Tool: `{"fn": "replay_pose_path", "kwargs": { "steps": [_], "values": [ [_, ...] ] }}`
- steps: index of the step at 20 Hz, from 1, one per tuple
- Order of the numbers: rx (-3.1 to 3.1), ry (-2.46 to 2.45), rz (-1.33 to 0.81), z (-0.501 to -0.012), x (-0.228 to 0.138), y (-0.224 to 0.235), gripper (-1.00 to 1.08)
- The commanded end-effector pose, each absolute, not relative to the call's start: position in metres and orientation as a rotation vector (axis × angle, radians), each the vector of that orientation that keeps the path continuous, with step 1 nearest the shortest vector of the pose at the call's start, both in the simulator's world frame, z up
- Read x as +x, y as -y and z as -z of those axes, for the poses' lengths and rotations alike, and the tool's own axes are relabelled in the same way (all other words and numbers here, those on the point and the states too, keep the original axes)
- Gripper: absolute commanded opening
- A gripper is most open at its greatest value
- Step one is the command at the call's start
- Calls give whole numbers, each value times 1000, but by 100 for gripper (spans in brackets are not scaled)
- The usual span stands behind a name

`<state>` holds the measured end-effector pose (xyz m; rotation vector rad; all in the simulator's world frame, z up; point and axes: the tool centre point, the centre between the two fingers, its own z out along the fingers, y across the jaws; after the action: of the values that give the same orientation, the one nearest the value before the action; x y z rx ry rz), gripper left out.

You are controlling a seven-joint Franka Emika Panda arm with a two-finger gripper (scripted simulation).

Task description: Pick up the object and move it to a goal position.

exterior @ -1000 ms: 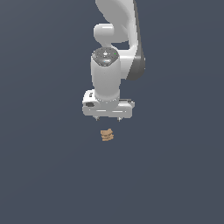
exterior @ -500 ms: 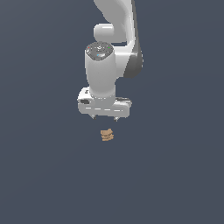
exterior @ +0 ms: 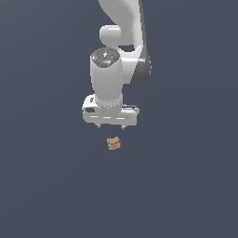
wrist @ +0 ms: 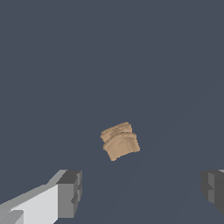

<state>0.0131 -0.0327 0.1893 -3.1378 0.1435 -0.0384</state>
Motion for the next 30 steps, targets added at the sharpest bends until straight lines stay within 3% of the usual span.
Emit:
{"fn": "replay_pose_path", "kwargs": {
  "steps": [1,16,30],
  "values": [
    [-3141,-99,34,-181,13,33,100],
    [-3124,356,5,-104,6,30,100],
    [-3110,444,-1,-83,3,28,100]
  ]
}}
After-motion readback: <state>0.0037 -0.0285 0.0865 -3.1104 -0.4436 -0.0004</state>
